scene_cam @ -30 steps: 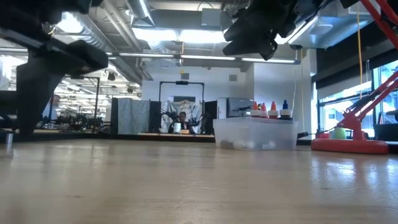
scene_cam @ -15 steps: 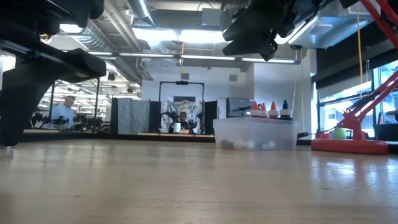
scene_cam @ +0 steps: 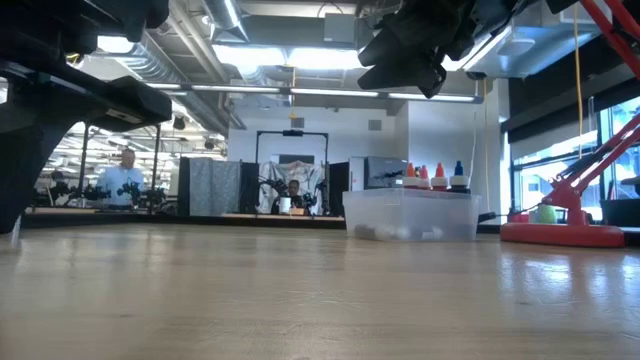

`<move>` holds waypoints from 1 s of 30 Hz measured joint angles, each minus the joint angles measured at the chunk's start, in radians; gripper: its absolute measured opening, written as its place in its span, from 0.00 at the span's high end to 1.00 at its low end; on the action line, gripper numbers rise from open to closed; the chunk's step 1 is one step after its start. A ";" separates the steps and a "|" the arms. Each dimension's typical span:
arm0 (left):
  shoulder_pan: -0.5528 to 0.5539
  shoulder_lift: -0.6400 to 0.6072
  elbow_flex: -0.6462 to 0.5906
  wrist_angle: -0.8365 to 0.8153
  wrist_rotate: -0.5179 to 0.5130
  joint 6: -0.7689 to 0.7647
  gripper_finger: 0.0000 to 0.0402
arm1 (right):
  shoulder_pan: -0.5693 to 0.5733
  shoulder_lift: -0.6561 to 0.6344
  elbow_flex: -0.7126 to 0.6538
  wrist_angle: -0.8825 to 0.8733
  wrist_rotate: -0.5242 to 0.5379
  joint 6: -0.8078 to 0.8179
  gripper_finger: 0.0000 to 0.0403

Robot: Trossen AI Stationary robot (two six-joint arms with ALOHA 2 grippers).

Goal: Pick & Place food coloring
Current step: Put the small red food coloring bottle in the transparent bin

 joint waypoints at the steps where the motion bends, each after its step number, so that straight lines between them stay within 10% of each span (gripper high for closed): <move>1: 0.003 0.001 0.007 -0.002 0.000 0.000 0.84 | 0.000 0.000 0.000 -0.001 0.000 0.000 0.56; 17: 0.304 -0.033 0.164 -0.024 -0.250 0.177 0.83 | 0.015 -0.285 -0.001 -0.217 0.238 0.084 0.56; 30: 0.636 -0.074 0.164 0.412 -0.187 0.550 0.84 | 0.201 -0.346 -0.001 -0.290 0.527 0.105 0.56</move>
